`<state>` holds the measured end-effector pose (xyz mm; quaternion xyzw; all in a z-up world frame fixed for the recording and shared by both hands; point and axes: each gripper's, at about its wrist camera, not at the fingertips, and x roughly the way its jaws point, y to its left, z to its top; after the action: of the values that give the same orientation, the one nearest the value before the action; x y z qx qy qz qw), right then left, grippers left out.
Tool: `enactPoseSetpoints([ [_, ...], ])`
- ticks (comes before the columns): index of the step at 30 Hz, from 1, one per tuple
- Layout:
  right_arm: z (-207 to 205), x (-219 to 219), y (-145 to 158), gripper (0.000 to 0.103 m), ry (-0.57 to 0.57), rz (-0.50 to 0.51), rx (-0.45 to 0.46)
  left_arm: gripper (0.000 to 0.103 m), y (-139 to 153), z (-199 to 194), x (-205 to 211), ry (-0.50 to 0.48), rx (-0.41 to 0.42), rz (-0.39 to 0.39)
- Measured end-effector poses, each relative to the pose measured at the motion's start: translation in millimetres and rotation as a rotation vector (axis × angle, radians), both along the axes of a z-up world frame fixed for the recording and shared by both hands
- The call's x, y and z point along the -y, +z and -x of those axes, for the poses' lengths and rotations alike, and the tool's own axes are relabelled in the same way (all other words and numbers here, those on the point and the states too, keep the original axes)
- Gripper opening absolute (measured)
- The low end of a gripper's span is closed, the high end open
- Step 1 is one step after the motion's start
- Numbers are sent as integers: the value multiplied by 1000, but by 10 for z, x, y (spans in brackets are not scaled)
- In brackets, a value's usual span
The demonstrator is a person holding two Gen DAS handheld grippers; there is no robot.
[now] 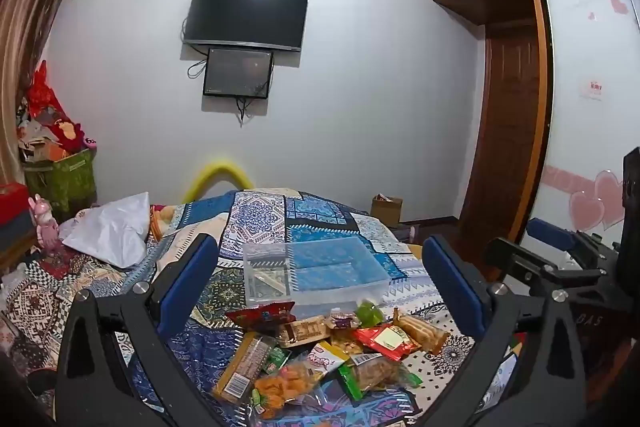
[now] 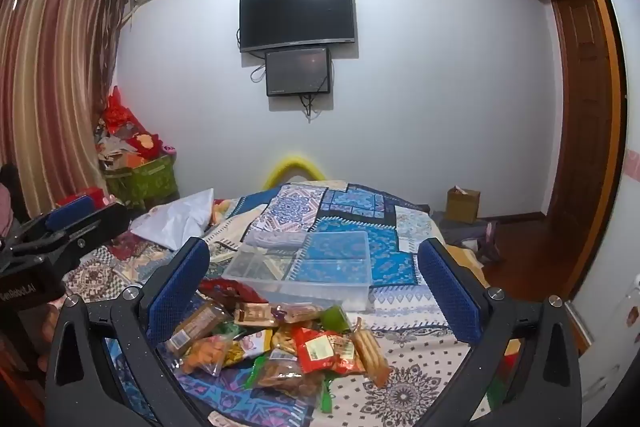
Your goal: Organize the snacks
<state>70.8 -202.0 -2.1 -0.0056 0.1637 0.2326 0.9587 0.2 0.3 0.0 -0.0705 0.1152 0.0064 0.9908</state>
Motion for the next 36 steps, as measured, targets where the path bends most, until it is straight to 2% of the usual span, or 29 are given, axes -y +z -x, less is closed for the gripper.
enactPoseSetpoints([
  [5,25,-41,-21,103,-7,21,13,103,10,-36,-14,-5,-16,2],
  [7,7,4,15,103,2,3,-10,103,14,7,-117,-7,-4,15],
  [16,-21,19,-12,103,0,-18,-12,103,-6,7,36,5,2,-46],
  [36,14,40,24,103,7,-18,-3,103,-23,-7,25,10,-7,-40],
])
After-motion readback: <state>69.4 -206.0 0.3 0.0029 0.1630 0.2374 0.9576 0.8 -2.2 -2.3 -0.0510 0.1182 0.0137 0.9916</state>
